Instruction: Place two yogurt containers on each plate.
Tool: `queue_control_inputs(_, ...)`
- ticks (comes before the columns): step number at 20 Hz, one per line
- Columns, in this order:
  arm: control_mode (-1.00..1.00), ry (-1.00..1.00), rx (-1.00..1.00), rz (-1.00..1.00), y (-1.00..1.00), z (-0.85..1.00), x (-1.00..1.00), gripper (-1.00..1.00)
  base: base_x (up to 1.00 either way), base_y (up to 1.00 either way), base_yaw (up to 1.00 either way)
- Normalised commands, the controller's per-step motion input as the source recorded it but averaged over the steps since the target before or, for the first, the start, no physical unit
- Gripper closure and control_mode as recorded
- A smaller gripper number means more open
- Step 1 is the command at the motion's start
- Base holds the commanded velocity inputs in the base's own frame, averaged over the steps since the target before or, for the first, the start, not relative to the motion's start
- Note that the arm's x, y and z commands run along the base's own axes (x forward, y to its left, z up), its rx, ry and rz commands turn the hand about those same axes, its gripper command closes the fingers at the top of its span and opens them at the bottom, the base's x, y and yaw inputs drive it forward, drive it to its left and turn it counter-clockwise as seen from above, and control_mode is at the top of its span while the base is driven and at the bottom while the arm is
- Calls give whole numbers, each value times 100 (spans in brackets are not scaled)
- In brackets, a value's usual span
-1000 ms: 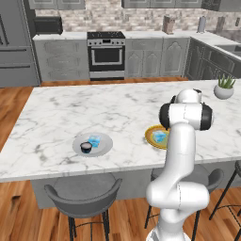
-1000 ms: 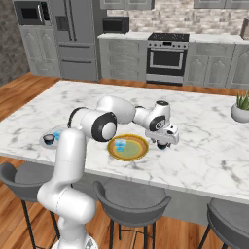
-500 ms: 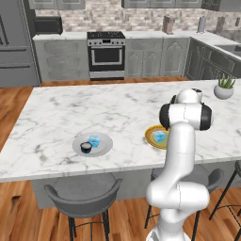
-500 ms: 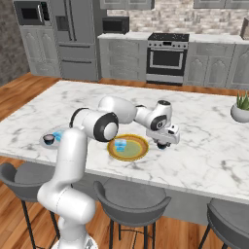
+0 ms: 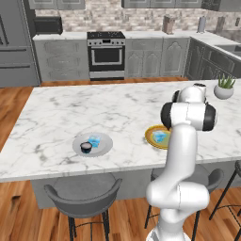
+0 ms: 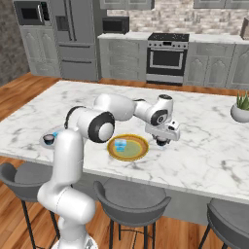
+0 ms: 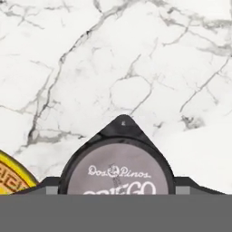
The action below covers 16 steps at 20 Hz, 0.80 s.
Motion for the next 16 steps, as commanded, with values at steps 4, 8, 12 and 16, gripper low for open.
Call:
queue_control_inputs(4,-100,0,0,0,33,35,-47,100,0,0,0)
queue_control_inputs(8,-100,0,0,0,50,13,-38,100,0,0,0)
queue_control_inputs(12,-100,2,0,0,54,2,-27,100,0,0,0)
queue_control_inputs(16,-100,3,0,0,48,0,-19,100,0,0,0)
